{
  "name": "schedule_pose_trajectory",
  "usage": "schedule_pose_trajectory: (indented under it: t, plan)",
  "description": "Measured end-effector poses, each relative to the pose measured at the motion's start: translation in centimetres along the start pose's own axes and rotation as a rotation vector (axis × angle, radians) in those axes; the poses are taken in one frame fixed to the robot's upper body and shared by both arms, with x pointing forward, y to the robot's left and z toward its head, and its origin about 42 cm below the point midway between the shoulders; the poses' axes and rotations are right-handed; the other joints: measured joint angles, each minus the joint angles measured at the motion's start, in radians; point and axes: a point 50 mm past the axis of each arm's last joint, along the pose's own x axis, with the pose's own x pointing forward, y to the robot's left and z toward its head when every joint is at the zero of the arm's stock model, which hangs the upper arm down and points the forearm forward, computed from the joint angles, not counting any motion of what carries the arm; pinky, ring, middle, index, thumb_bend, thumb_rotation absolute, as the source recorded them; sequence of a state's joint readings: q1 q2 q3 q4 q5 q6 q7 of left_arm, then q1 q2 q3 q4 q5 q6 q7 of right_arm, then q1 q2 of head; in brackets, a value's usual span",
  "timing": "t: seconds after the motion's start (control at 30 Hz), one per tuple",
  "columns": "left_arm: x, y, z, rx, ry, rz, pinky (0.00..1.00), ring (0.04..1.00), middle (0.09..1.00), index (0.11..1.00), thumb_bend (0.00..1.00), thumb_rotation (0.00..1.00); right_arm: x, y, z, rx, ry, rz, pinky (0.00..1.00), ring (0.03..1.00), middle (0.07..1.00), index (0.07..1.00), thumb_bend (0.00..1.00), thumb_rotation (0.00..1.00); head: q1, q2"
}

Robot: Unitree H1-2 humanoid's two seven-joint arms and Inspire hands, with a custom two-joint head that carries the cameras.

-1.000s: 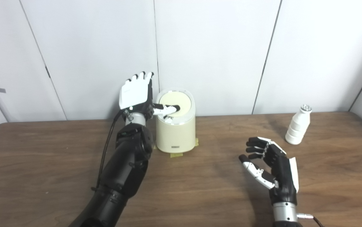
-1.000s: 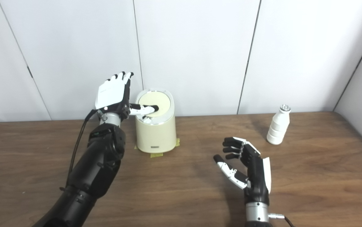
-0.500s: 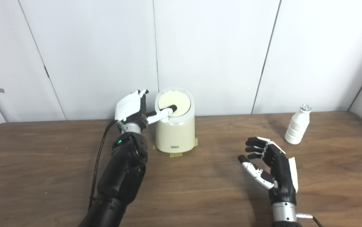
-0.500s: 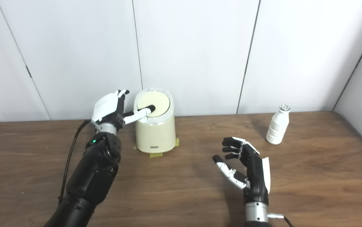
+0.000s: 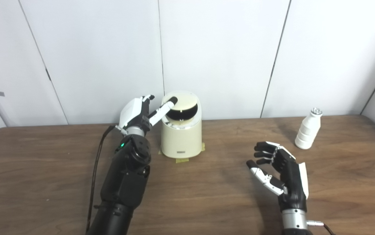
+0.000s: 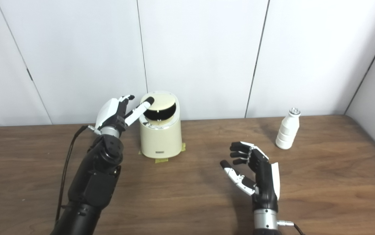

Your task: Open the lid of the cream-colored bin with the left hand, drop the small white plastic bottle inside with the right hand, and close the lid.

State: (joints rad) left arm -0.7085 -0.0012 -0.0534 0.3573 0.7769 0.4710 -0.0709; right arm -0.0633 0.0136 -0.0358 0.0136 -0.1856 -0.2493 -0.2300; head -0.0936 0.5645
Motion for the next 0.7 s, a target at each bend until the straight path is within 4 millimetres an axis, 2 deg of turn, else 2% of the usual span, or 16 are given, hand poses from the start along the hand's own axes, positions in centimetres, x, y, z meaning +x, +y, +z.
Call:
schedule_pose_trajectory:
  t: [0.07, 0.17, 0.3, 0.33, 0.4, 0.43, 0.5, 0.6, 0.7]
  plan:
    - [-0.4, 0.1, -0.2, -0.036, -0.007, 0.010, 1.00, 0.999, 0.975, 0.952, 0.77, 1.00, 0.0, 0.0, 0.0, 0.000, 0.000, 0.000, 0.50, 0.589, 0.620, 0.605, 0.34, 0.11, -0.002, 0.000]
    - [-0.9, 0.4, -0.4, -0.084, -0.019, 0.019, 1.00, 0.984, 0.960, 0.946, 0.72, 1.00, 0.0, 0.0, 0.0, 0.000, -0.001, 0.000, 0.50, 0.590, 0.620, 0.605, 0.35, 0.11, -0.002, -0.002]
    - [-2.3, 1.5, -0.9, -0.166, -0.061, 0.045, 1.00, 0.967, 0.960, 0.954, 0.70, 1.00, 0.0, 0.0, 0.0, 0.000, -0.001, 0.000, 0.50, 0.592, 0.622, 0.607, 0.34, 0.13, 0.003, -0.002]
    - [-2.7, 1.8, -1.2, -0.189, -0.072, 0.054, 1.00, 0.955, 0.947, 0.938, 0.64, 1.00, 0.1, 0.0, 0.0, 0.000, 0.000, 0.001, 0.50, 0.593, 0.623, 0.608, 0.34, 0.13, 0.005, -0.002]
    - [-3.3, 2.3, -2.1, -0.266, -0.097, 0.087, 0.88, 0.904, 0.891, 0.885, 0.43, 1.00, 0.1, 0.0, 0.0, 0.000, 0.001, 0.001, 0.51, 0.599, 0.628, 0.610, 0.34, 0.13, 0.006, -0.005]
    - [-3.7, 2.6, -2.7, -0.309, -0.114, 0.102, 0.86, 0.892, 0.876, 0.872, 0.36, 1.00, 0.1, 0.0, -0.1, 0.001, 0.002, 0.001, 0.51, 0.601, 0.630, 0.611, 0.34, 0.13, 0.006, -0.006]
    - [-4.2, 2.7, -3.7, -0.395, -0.162, 0.116, 0.86, 0.893, 0.875, 0.873, 0.23, 1.00, 0.1, 0.0, -0.1, 0.005, 0.004, 0.001, 0.51, 0.599, 0.627, 0.608, 0.35, 0.12, 0.008, -0.008]
    - [-5.7, 2.9, -5.4, -0.513, -0.244, 0.109, 0.86, 0.889, 0.872, 0.873, 0.17, 1.00, 0.3, 0.0, -0.2, 0.011, 0.004, -0.001, 0.51, 0.596, 0.624, 0.606, 0.34, 0.12, 0.017, -0.008]
    - [-6.9, 2.9, -6.4, -0.591, -0.294, 0.093, 0.87, 0.889, 0.871, 0.874, 0.16, 0.98, 0.4, 0.0, -0.3, 0.010, 0.006, 0.001, 0.50, 0.590, 0.619, 0.605, 0.34, 0.12, 0.018, -0.009]
